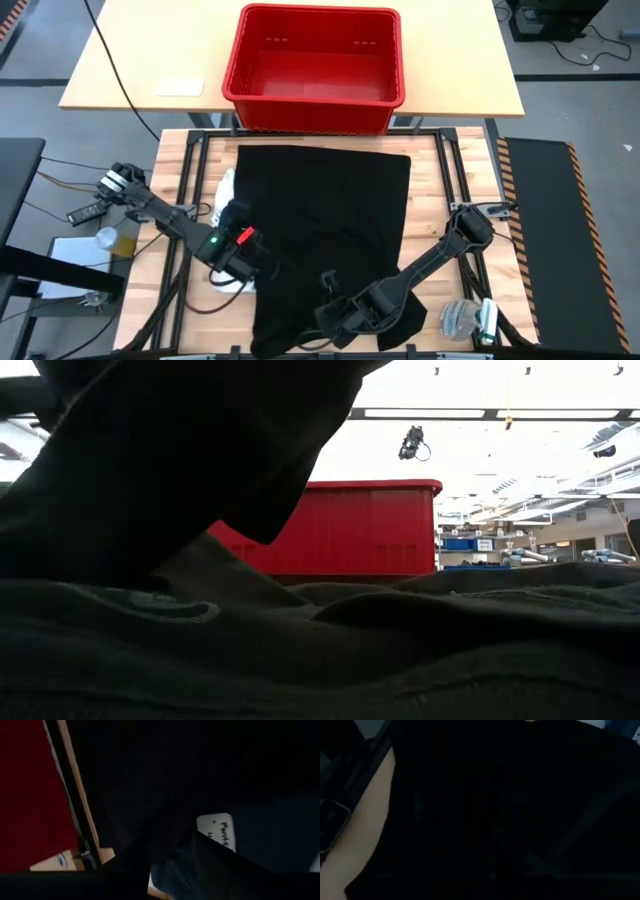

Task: Fold laundry
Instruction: Fold the black shirt

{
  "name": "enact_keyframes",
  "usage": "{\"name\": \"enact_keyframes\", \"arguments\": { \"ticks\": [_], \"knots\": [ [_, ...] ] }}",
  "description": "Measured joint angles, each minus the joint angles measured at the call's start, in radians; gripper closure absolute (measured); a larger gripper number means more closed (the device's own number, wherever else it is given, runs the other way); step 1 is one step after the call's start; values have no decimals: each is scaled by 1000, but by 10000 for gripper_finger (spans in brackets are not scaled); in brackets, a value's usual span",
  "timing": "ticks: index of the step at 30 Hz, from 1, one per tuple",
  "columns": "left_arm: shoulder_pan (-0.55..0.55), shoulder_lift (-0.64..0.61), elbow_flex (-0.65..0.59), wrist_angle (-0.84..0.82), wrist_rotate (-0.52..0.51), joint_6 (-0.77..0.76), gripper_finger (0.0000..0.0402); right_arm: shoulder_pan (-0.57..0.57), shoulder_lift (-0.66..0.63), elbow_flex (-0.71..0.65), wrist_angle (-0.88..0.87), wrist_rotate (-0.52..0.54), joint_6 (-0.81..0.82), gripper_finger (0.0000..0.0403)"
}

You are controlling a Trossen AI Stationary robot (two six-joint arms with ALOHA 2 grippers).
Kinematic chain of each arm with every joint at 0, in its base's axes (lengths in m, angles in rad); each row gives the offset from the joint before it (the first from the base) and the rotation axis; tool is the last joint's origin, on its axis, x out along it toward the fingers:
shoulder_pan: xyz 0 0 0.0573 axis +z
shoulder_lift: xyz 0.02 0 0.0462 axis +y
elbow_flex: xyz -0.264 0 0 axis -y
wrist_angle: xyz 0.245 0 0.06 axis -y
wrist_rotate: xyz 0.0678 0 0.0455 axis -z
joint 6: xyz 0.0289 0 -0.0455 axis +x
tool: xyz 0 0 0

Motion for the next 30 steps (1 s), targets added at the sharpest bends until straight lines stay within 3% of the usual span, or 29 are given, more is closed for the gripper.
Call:
{"name": "enact_keyframes", "arguments": {
  "ticks": [8,14,25,30],
  "knots": [
    [11,3,-143,27,3,-15,260,1,2,-32,53,2,2,392],
    [3,3,-177,54,-130,-45,260,-2,2,-40,80,2,-4,392],
    [23,3,-175,91,-81,10,262,-2,2,-40,91,2,-16,392],
    [41,3,-175,91,-73,12,314,-2,2,-40,96,2,-16,392]
  ]
}}
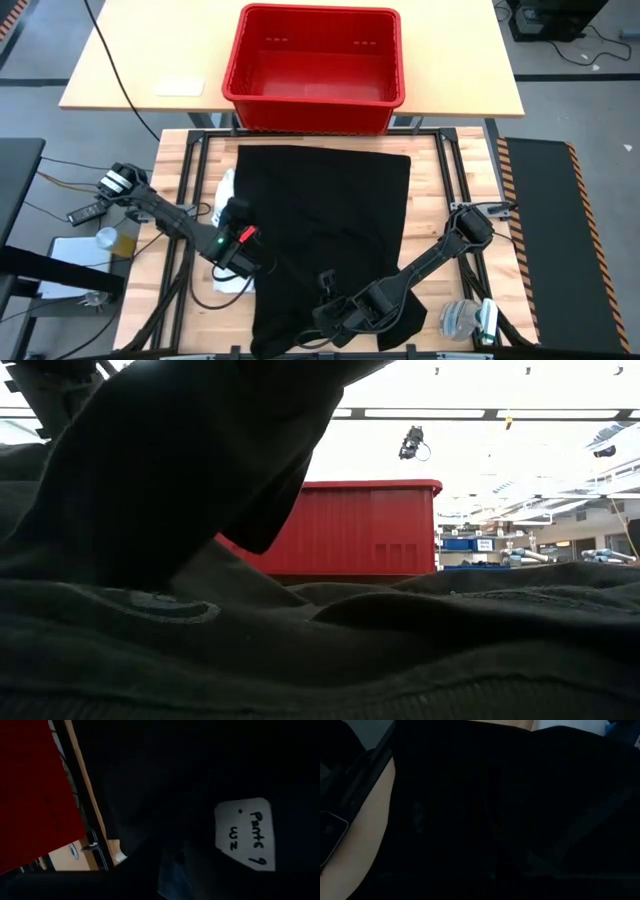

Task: Fold laundry
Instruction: Fold the black shirt

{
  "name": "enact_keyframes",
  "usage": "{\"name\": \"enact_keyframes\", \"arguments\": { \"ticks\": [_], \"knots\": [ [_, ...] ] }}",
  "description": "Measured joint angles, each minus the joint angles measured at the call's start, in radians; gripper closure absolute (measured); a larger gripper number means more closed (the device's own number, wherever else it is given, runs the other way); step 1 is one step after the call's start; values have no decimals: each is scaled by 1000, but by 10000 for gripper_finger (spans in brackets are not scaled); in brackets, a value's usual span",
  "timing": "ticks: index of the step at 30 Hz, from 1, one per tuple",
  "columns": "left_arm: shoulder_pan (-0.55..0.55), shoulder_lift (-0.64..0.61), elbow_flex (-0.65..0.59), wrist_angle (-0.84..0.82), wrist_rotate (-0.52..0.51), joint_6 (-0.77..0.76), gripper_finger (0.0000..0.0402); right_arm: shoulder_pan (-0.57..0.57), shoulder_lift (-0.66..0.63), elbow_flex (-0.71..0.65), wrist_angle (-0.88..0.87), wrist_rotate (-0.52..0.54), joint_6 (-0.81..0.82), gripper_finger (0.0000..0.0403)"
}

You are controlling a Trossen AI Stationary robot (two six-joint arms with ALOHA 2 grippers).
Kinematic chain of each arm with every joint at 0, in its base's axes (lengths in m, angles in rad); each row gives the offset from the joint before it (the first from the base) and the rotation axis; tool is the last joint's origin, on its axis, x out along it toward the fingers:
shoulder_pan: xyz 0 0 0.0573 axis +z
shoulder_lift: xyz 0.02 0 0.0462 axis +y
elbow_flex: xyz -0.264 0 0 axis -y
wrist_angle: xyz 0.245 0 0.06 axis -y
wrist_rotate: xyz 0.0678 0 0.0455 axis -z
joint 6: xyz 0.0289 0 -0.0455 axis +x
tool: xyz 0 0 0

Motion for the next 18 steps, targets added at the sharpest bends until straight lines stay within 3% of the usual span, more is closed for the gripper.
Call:
{"name": "enact_keyframes", "arguments": {
  "ticks": [5,13,18],
  "knots": [
    [3,0,0,1,0,0,392,0,0,0,3,0,0,392],
    [-2,-7,5,-34,-26,6,399,0,0,0,4,9,0,392],
    [-11,-19,63,-172,-174,-76,400,0,0,0,29,33,-1,392]
  ]
}}
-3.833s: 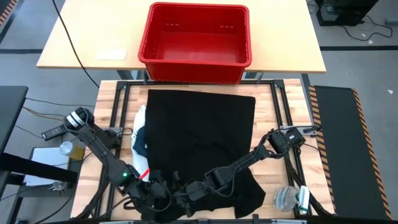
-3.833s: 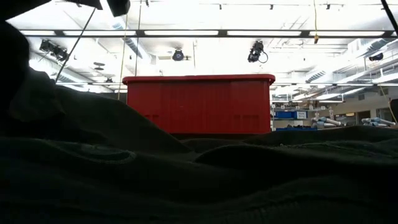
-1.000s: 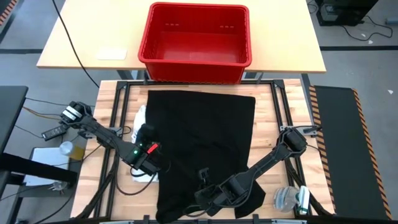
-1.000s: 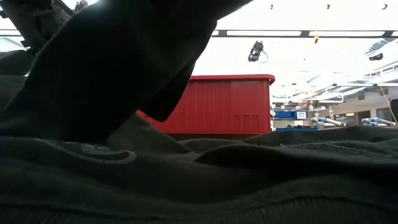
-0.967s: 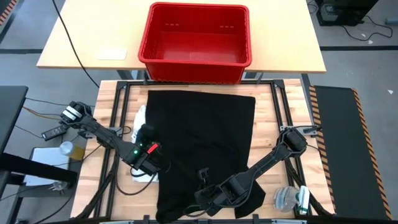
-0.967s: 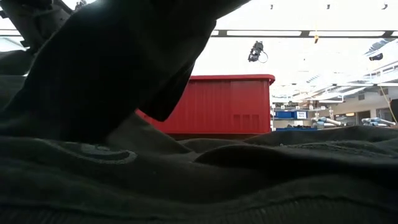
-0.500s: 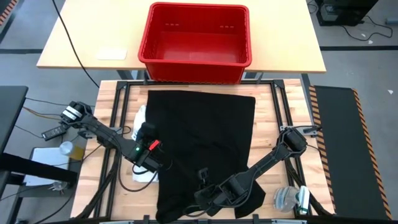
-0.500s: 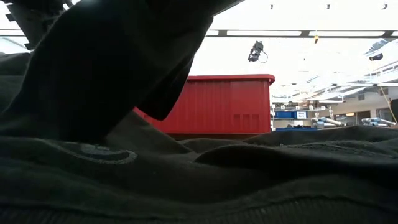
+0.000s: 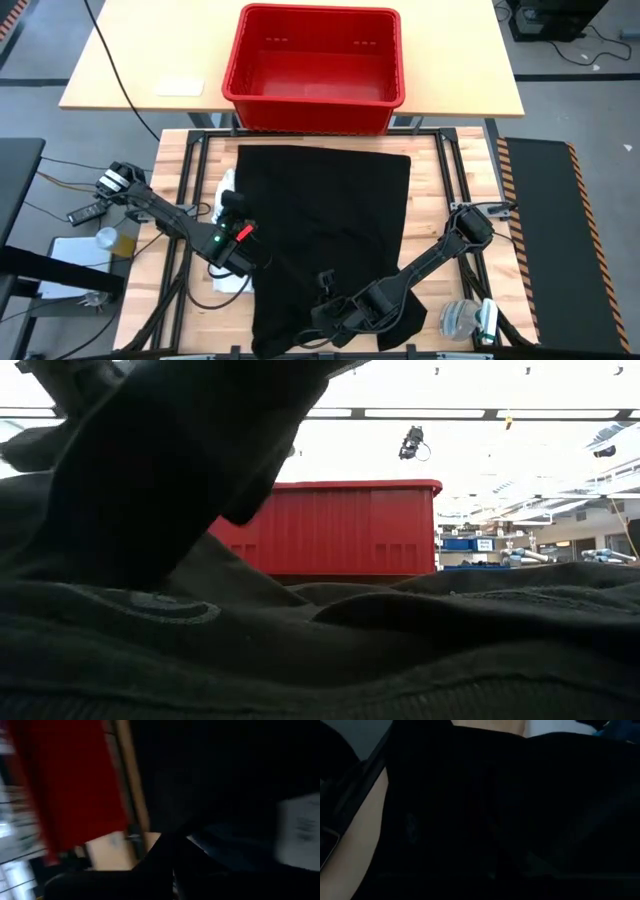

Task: Fold laundry
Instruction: Fold the black shirt

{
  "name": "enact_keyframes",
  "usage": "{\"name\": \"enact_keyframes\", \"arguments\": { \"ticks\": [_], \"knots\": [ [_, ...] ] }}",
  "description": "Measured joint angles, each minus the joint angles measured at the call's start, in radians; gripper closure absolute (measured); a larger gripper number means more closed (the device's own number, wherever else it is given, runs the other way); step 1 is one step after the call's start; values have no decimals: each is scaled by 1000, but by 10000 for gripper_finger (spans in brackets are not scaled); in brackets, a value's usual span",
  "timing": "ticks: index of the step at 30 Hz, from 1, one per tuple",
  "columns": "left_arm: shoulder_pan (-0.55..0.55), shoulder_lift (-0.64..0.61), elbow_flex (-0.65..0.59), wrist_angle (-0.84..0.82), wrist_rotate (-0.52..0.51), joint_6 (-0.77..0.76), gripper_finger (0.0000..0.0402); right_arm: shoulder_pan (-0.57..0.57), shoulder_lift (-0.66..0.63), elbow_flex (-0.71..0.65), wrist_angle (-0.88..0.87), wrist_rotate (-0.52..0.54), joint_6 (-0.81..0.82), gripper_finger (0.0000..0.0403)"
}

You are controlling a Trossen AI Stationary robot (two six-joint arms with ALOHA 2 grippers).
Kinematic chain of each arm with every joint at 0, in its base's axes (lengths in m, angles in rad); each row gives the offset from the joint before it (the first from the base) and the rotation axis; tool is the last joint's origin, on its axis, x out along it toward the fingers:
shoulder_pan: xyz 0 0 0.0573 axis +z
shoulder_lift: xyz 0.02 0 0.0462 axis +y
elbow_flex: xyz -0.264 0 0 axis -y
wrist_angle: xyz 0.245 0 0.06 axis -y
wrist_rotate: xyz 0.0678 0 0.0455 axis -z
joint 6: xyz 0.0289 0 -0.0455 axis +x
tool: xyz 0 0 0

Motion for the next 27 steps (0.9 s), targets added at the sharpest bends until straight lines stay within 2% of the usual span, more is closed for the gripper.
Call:
{"name": "enact_keyframes", "arguments": {
  "ticks": [4,8,10,15,19,21,25,27],
  "knots": [
    [-17,-2,53,-30,-194,25,400,0,-8,0,11,26,-12,392],
    [4,-2,71,12,-414,212,401,4,-78,0,18,66,-2,392],
    [33,-2,84,39,-463,304,401,10,-120,1,20,58,10,392],
    [92,-14,135,154,-459,449,401,30,-206,0,50,-73,1,392],
    [79,-33,165,369,-438,676,401,40,-254,2,102,-172,-7,392],
    [69,-39,175,516,-371,825,401,47,-257,2,126,-186,2,392],
    [64,-45,185,763,-70,1105,401,63,-263,1,99,-208,28,392],
    [72,-45,186,856,-6,1201,401,74,-265,1,57,-196,57,392]
  ]
}}
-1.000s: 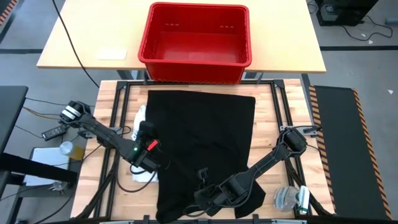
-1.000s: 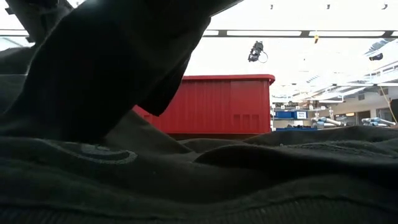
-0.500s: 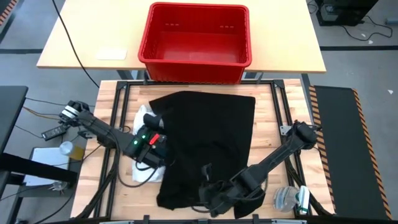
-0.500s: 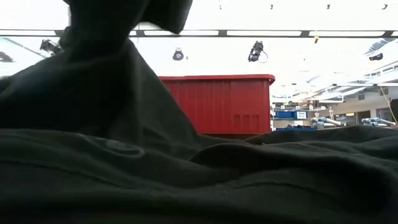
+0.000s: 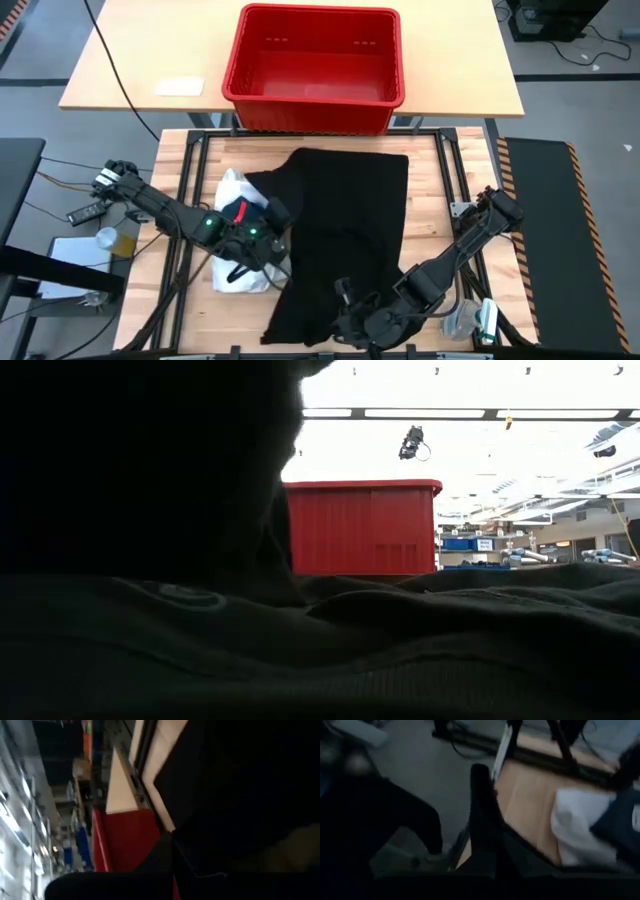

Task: Fold laundry
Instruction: Fold the black shirt

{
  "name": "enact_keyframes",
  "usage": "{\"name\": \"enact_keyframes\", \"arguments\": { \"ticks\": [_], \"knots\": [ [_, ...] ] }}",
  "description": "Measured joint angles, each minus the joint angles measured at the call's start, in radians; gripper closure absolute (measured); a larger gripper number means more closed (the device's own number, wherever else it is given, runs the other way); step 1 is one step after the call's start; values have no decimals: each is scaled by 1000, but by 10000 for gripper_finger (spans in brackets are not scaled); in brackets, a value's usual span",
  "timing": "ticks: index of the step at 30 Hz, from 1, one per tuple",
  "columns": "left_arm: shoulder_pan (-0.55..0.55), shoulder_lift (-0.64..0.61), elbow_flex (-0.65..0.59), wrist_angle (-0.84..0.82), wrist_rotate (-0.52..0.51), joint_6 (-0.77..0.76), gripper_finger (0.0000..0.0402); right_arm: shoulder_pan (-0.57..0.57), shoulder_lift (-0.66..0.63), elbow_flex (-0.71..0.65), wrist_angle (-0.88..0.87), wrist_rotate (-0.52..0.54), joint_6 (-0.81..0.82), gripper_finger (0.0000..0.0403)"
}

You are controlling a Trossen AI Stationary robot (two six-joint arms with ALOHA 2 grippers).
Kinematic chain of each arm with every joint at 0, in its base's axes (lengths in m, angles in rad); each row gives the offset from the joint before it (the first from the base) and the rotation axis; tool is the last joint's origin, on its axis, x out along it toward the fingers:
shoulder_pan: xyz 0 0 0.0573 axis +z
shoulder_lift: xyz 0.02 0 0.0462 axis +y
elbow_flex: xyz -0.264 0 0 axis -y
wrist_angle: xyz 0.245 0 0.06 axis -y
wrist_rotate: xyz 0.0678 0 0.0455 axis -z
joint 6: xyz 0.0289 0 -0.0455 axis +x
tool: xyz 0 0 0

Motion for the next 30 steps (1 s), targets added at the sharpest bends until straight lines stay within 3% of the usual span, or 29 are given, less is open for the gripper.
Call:
{"name": "enact_keyframes", "arguments": {
  "ticks": [4,10,20,30],
  "knots": [
    [48,2,0,93,55,128,401,21,1,-1,-110,9,96,392],
    [155,9,0,160,307,221,401,41,23,-13,-210,4,196,392],
    [298,107,0,273,578,412,401,52,32,-124,-245,4,316,392],
    [335,247,0,281,593,451,366,52,32,-228,-238,-96,428,391]
  ]
}}
